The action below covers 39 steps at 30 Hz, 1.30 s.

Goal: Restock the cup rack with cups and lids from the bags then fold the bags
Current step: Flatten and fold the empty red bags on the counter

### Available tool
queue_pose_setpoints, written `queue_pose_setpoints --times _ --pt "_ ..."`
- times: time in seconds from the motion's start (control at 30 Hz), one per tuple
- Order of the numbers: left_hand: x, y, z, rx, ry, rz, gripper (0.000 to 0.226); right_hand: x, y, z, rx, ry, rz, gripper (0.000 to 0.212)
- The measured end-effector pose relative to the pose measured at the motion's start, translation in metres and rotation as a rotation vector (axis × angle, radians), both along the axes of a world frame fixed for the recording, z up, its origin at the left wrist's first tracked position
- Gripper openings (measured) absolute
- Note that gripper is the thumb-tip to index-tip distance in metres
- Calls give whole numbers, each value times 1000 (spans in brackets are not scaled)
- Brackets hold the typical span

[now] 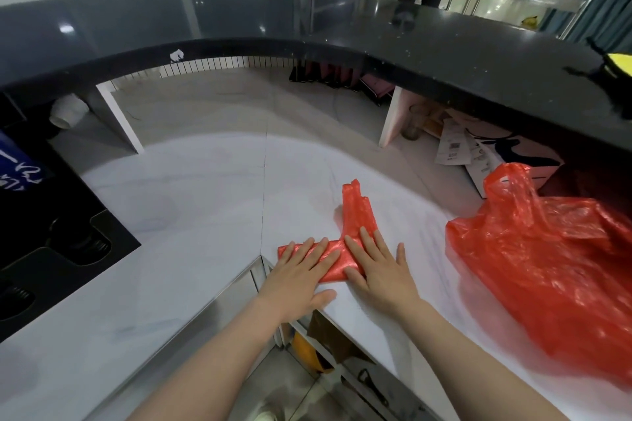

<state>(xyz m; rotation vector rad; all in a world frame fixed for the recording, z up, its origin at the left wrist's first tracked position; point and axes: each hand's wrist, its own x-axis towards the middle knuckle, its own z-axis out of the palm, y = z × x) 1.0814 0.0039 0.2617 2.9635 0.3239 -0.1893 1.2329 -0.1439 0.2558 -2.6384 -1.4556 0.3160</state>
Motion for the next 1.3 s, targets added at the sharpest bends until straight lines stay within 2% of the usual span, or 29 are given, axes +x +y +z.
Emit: queue_pose_setpoints --times 0.13,0.27,0.37,0.47,0.63,0.7,0.77,0.87,0.9,0.97,1.0,1.03,1.17,1.23,1.3 --pt "-2 1 2 -56 -8 -17 72 8 -12 9 -13 74 82 81" --pt "-16 10 2 -127 -65 -52 80 7 -26 14 212 158 19 71" --pt "-33 20 2 -109 -124 -97 84 10 -30 16 273 221 -6 69" --pt "-40 24 4 -108 -285 -119 70 10 -32 17 294 233 16 70" --pt "-43 28 4 -343 -344 109 39 7 -33 18 312 290 -27 88" --pt "-45 30 7 -442 -409 255 27 8 -33 18 357 308 -51 81" --pt "-43 31 14 -514 -458 382 25 9 -32 20 390 314 -64 72" --pt "-35 33 20 -540 -491 504 14 8 -32 23 328 326 -55 76" --pt "-33 33 21 -541 -509 534 10 7 -32 23 346 345 -85 73" --pt "-29 33 21 -563 -539 599 7 1 -31 23 489 412 -231 45" --pt "-28 33 20 -586 -553 633 7 0 -30 22 567 439 -301 33" --pt "-27 33 20 -611 -564 661 10 0 -29 19 621 458 -359 30" --pt "-21 32 21 -639 -555 743 37 -1 -24 18 646 494 -458 33" --pt "-17 29 24 -557 -517 736 50 1 -20 16 616 478 -468 34" --pt "-12 22 24 -379 -438 641 64 2 -16 12 585 428 -476 33"
